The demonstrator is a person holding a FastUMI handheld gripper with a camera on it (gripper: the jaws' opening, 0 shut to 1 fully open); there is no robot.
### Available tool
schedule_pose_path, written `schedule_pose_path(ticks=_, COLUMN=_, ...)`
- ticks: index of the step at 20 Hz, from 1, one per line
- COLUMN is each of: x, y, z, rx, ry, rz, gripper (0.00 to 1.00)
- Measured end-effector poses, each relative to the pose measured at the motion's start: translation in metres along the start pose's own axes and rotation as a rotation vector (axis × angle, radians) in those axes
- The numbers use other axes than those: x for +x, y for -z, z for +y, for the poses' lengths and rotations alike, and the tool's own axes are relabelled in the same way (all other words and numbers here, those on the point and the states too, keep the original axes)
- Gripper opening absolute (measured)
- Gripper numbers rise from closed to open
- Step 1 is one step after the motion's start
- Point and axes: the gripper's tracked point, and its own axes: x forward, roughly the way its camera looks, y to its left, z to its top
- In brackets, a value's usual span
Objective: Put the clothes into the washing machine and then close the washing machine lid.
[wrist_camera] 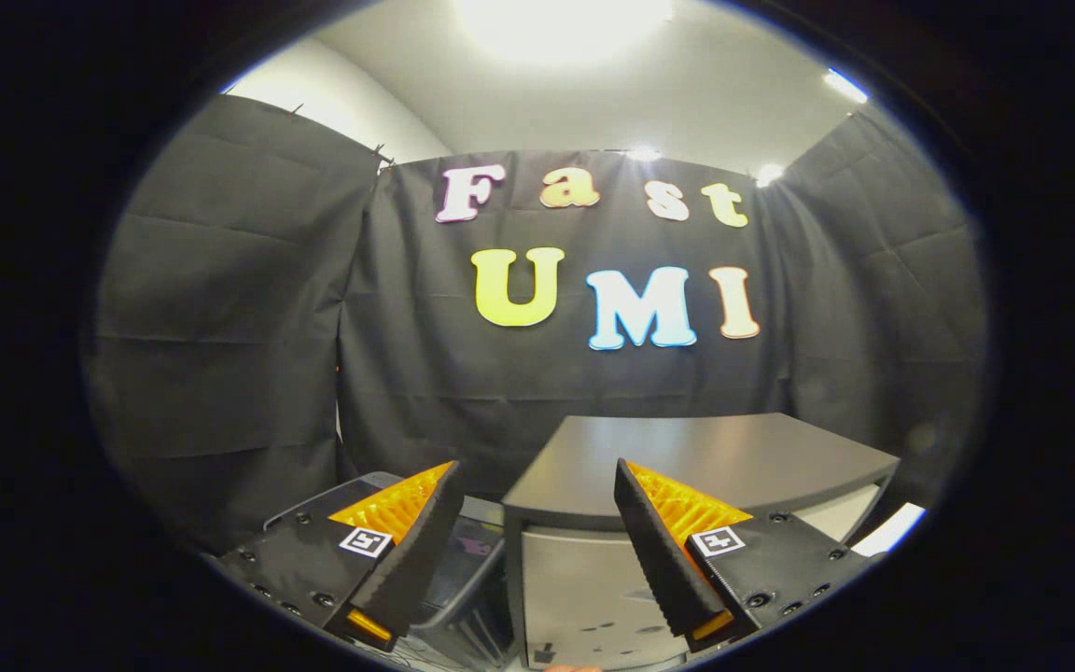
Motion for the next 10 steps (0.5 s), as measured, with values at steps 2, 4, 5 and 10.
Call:
schedule_pose_path(ticks=2, x=-0.026, y=0.007, z=-0.026, rx=0.000, ry=0.019, rz=0.009, gripper=1.00)
schedule_pose_path(ticks=4, x=-0.049, y=0.012, z=-0.045, rx=0.009, ry=0.030, rz=0.019, gripper=1.00)
schedule_pose_path(ticks=5, x=-0.060, y=0.012, z=-0.054, rx=0.004, ry=0.035, rz=0.016, gripper=1.00)
schedule_pose_path(ticks=10, x=-0.106, y=0.004, z=-0.079, rx=-0.010, ry=0.067, rz=-0.007, gripper=1.00)
